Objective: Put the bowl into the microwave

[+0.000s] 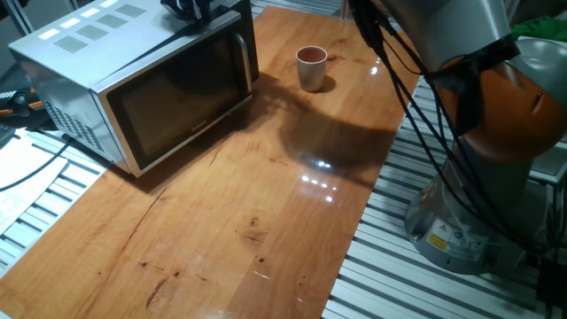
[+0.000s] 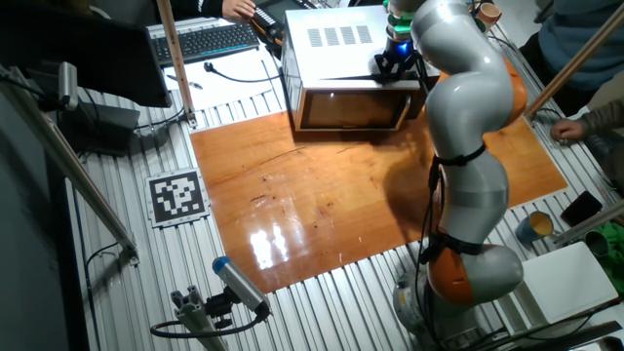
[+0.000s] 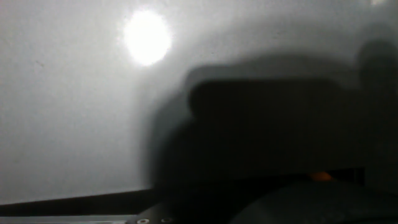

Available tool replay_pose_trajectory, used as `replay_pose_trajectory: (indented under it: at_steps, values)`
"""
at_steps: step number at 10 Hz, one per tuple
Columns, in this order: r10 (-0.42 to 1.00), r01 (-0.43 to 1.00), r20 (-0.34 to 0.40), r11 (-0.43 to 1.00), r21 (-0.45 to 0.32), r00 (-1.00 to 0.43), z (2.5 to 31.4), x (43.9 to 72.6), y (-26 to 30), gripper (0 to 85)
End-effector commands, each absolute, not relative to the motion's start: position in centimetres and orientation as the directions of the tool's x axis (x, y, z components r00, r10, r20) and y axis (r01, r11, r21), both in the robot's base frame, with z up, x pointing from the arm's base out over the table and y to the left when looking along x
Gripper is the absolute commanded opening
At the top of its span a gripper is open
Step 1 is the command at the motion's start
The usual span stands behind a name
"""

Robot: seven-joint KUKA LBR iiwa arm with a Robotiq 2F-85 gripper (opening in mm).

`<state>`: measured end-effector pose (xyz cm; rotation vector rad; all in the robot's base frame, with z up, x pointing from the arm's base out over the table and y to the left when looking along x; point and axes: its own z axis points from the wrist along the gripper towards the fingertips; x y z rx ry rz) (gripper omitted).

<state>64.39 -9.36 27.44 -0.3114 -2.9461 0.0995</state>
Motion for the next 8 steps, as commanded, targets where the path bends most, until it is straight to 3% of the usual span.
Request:
replay_pose_trajectory:
  at_steps: [1, 4, 5, 7, 8]
  values:
    - [0.220, 0.209, 0.168, 0.975, -0.078, -0.961, 27.46, 64.13, -9.14, 34.0]
    - [0.212, 0.201, 0.142, 0.976, -0.086, -0.967, 27.36, 64.35, -9.04, 34.0]
    - [0.207, 0.197, 0.132, 0.977, -0.084, -0.969, 27.37, 64.36, -9.07, 17.0]
    - [0.196, 0.188, 0.127, 0.979, -0.072, -0.972, 27.55, 64.36, -9.42, 17.0]
    - [0.182, 0.175, 0.118, 0.982, -0.065, -0.976, 27.77, 64.32, -9.68, 0.0]
